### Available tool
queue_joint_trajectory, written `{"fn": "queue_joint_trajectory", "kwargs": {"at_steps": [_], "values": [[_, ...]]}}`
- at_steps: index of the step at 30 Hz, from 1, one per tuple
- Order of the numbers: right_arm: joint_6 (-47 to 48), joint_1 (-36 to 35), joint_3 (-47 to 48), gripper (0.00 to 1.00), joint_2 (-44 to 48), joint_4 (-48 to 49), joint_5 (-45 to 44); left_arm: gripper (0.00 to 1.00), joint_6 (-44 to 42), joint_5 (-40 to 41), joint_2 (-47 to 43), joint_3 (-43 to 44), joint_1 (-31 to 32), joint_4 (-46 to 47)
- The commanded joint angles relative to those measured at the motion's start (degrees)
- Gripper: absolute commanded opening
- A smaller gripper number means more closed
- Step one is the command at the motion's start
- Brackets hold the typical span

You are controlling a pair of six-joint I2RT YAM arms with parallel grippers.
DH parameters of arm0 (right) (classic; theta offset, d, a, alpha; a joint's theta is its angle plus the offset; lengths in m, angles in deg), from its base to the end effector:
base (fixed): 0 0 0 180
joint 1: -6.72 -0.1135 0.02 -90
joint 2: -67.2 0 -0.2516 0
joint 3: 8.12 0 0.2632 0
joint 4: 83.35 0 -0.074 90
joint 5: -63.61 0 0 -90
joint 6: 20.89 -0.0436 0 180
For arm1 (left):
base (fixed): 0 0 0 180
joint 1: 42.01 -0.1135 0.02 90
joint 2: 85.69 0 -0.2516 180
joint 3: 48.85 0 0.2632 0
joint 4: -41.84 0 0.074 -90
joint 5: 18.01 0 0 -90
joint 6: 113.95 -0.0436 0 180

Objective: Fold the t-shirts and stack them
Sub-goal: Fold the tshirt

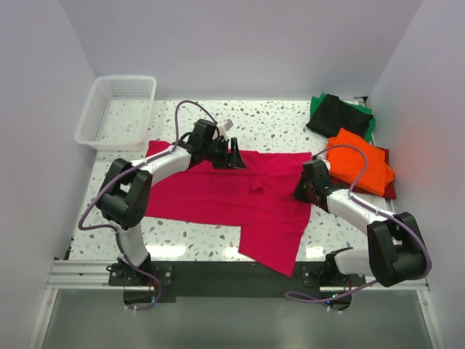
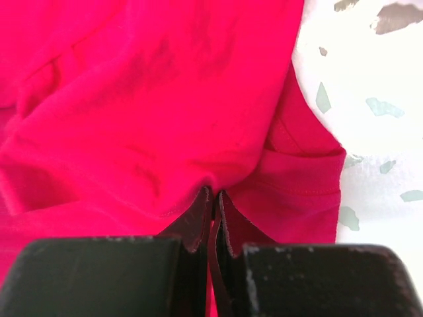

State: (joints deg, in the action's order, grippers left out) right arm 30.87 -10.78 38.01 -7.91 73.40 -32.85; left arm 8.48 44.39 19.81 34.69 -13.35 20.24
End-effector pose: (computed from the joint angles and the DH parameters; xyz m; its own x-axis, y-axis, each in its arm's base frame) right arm 0.2470 0.0727 0.1364 -0.7364 0.4127 -0.5361 0.2836 0.9077 0.3093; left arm 0.3527 -0.2158 0.1799 -0.8963 -0.0517 -0.4404 0.2831 0.6977 -0.6581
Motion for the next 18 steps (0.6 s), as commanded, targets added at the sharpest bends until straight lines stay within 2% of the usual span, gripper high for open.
{"fn": "queue_joint_trajectory", "kwargs": {"at_steps": [1, 7, 18], "values": [[1.32, 0.27, 3.87, 0.0, 4.7, -4.24, -0.75, 0.64, 0.53, 0.44, -0.9, -0.85, 0.16, 1.31], [2.11, 0.27, 6.07, 0.0, 9.46, -10.93, -0.05, 0.64, 1.32, 1.05, -0.38, -1.55, 0.16, 2.19], [-0.61, 0.27, 7.21, 0.0, 12.62, -14.28, 4.08, 0.63, 2.47, 3.69, 1.12, -1.37, 0.16, 2.27]]}}
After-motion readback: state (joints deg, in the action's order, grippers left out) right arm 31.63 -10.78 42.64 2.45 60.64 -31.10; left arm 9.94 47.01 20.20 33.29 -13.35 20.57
